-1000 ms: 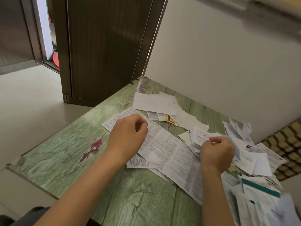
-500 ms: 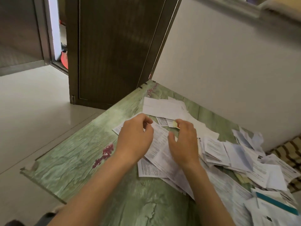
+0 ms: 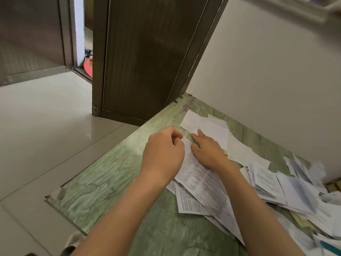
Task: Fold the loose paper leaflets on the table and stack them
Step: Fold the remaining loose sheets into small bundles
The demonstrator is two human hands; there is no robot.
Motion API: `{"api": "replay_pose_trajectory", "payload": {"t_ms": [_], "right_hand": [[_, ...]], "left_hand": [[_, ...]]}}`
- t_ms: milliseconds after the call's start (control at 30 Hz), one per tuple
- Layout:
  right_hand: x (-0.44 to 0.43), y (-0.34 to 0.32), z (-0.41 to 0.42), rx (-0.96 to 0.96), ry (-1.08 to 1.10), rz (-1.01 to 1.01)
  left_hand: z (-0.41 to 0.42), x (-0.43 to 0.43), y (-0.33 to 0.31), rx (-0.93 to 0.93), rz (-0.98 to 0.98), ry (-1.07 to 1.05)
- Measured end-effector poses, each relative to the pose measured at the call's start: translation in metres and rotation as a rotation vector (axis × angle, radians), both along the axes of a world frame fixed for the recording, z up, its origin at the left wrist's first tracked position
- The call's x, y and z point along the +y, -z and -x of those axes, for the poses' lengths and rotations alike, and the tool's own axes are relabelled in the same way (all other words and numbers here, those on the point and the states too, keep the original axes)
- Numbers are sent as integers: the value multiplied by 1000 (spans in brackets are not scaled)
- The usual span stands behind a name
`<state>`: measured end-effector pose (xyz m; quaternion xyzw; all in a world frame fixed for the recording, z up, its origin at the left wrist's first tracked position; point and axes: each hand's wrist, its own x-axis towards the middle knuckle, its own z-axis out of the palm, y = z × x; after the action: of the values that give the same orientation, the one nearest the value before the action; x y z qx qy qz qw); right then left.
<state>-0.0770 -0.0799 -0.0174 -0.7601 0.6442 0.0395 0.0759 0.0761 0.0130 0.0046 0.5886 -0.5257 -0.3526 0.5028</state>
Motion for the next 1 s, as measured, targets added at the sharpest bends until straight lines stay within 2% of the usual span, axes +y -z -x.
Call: {"api": "replay_pose_trajectory", "payload": {"t_ms": [67, 233, 434, 634, 1000], "right_hand": [[-1, 2, 0, 40, -11, 17], [-6, 2, -1, 5, 9, 100], [-10, -1, 0, -132, 163, 124], [-9, 4, -6, -10, 130, 273], [-6, 2, -20, 116, 210, 347]], "left_hand": [[-1, -1, 0, 2, -4, -14], [0, 2, 1, 28, -35, -16], [4, 11, -1, 34, -62, -4], [7, 14, -2, 9, -70, 3], [9, 19, -1, 13, -81, 14]]}}
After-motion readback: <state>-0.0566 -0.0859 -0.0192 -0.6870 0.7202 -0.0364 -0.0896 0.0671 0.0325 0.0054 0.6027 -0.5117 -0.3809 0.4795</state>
